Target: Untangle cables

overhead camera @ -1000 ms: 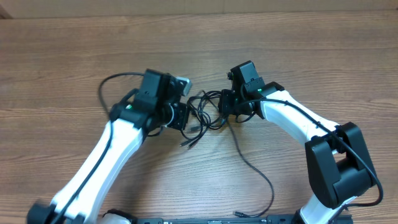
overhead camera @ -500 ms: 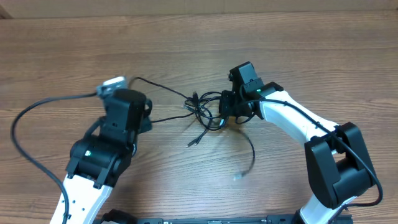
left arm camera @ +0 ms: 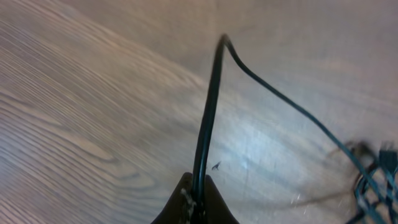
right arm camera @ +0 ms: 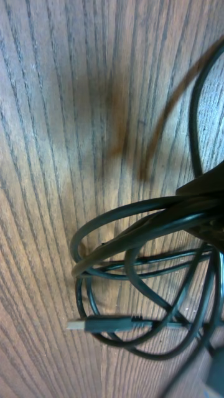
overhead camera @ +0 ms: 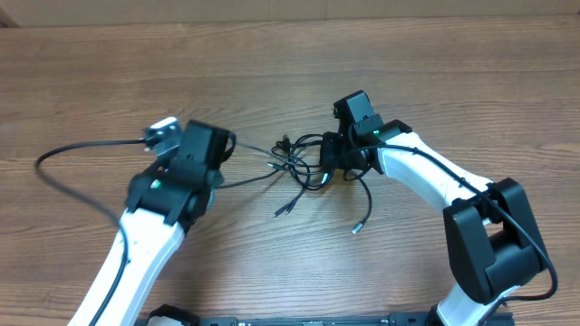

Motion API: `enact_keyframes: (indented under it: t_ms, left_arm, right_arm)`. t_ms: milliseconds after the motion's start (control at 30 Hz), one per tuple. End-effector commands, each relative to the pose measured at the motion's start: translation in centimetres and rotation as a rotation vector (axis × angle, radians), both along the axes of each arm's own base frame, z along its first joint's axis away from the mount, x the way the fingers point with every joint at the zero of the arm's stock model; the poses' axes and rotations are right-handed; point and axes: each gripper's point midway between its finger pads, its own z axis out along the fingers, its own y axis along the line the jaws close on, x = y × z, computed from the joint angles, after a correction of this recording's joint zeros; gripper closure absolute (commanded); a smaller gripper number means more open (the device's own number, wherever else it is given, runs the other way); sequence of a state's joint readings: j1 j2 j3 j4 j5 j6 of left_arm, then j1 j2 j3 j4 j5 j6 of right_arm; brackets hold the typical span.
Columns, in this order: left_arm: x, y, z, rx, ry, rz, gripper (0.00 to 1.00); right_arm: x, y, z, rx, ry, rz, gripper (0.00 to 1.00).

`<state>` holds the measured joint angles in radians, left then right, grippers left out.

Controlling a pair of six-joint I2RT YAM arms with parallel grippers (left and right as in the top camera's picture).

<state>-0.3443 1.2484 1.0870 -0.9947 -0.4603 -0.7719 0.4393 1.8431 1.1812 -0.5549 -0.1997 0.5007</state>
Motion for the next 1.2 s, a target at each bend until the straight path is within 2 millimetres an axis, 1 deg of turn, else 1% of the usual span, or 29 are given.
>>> enact_keyframes:
  t_ms: [0,33,100,133,300,400,500,600,700,800,933,1067,1167]
  left_arm:
    - [-0.1,-1.6,-2.8,-0.038,0.128,-0.096,0.96]
    - [-0.1,-2.0,-3.5,-0.041,0.164,-0.129,0.94]
    - [-0.2,-2.7,-4.9,-0.047,0.228,-0.186,0.82]
    - [-0.2,-2.9,-5.4,-0.051,0.253,-0.208,0.79]
    - [-0.6,-3.9,-7.8,-0.070,0.356,-0.272,0.55]
    - [-0.6,-4.7,-8.8,-0.094,0.390,-0.309,0.50]
    - [-0.1,-5.8,-9.1,-0.149,0.381,-0.329,0.50]
    - [1.3,-6.9,-8.9,-0.195,0.317,-0.343,0.51]
    - [3.1,-8.3,-8.3,-0.267,0.230,-0.334,0.57]
    - [4.8,-9.4,-7.5,-0.340,0.146,-0.293,0.65]
    - [5.5,-9.7,-7.2,-0.413,0.104,-0.170,0.70]
    - [5.5,-9.7,-7.4,-0.474,0.097,-0.049,0.70]
    - [5.8,-9.9,-7.8,-0.497,0.096,-0.014,0.69]
  right_arm:
    - [0.3,-0.7,-0.4,-0.024,-0.002,-0.026,0.96]
    - [0.3,-0.7,-0.4,-0.024,-0.002,-0.026,0.96]
    - [0.3,-0.7,-0.4,-0.023,-0.003,-0.026,0.96]
    - [0.3,-0.7,-0.4,-0.023,-0.003,-0.026,0.96]
    - [0.3,-0.7,-0.4,-0.023,-0.003,-0.026,0.96]
    - [0.3,-0.7,-0.4,-0.023,-0.003,-0.026,0.96]
    - [0.3,-0.7,-0.4,-0.023,-0.003,-0.026,0.96]
    - [0.3,-0.7,-0.3,-0.021,-0.005,-0.026,0.96]
    - [0.4,-0.7,-0.3,-0.021,-0.006,-0.026,0.96]
    - [0.4,-0.6,-0.3,-0.019,-0.010,-0.026,0.96]
    - [0.5,-0.6,-0.3,-0.019,-0.010,-0.026,0.96]
    - [0.5,-0.6,-0.3,-0.019,-0.010,-0.026,0.96]
    - [0.5,-0.6,-0.3,-0.017,-0.013,-0.026,0.96]
